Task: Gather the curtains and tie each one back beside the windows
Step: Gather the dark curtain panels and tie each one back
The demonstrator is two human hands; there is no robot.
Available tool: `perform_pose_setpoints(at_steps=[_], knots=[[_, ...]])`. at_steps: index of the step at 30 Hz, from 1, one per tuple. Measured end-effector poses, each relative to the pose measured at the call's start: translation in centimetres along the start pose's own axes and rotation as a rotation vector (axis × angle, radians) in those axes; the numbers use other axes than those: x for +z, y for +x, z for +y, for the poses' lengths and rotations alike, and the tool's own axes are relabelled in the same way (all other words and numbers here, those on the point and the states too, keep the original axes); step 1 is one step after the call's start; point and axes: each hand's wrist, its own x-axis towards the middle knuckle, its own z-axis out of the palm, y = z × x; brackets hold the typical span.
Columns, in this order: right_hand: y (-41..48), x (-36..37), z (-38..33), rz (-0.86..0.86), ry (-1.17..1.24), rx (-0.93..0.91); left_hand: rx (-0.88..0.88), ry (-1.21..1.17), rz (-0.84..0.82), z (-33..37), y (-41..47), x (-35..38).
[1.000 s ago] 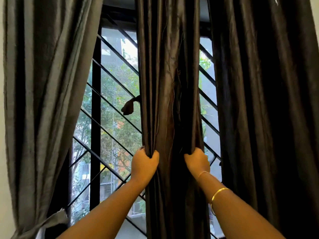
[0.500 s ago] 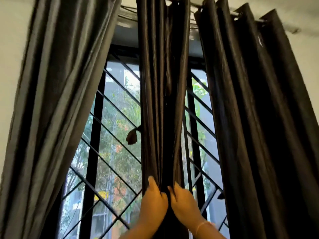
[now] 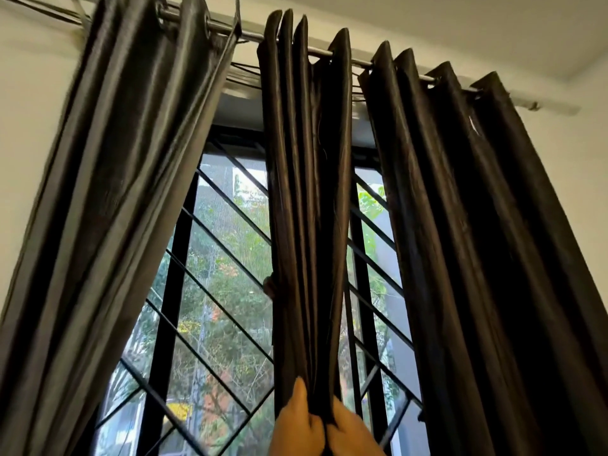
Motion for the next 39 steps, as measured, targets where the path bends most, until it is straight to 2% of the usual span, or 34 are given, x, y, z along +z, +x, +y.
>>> perform_pose_setpoints(at_steps=[1,3,6,8,10,12,15,21,27,30,32,35,39], knots=[[0.2,0.4,0.4,0.019,0.083,-0.042,-0.014,-0.028,0.010,-0.1,-0.1,-0.2],[-0.1,-0.1,0.1,-0.056,0.243,-0.042,-0.025,-0.163,-0.045,-0.2,0.0,-0.6],[-0.4,-0.2,-0.5,-0.198,0.340,-0.031,-0.058,-0.457,-0.056,-0.1,-0.6,-0.7],[-0.4,0.4,-0.5,-0.133,0.307,-0.058,-0.081,-0.613,-0.019,0.0,-0.9,-0.6],[-0.7,0.9,-0.5,0.012,0.189,-0.082,-0.080,-0.639,-0.014,0.0,-1.1,-0.4],[-1.1,1.3,-0.2,0.115,0.043,-0.084,-0.072,-0.608,-0.030,0.1,-1.1,-0.6],[-1.4,1.4,0.1,0.142,-0.080,-0.069,-0.040,-0.437,-0.004,0.0,-1.0,-0.7],[-1.1,1.6,0.3,0.104,-0.133,-0.090,0.033,-0.131,0.096,1.1,0.3,-0.8],[-0.3,1.1,-0.7,0.012,-0.218,-0.153,-0.007,-0.041,0.275,4.4,2.9,-2.4],[-0.1,0.5,-0.8,-0.003,-0.226,-0.171,-0.027,0.055,0.291,5.0,4.1,-3.2],[0.1,0.3,-1.4,0.035,-0.204,-0.189,-0.009,0.111,0.261,5.0,4.3,-3.1],[0.8,-0.5,-3.0,0.076,-0.037,-0.207,0.035,0.113,0.232,5.1,4.2,-3.0],[1.7,-3.4,-5.0,-0.110,0.227,-0.041,0.015,0.093,0.217,4.5,4.5,-4.1]])
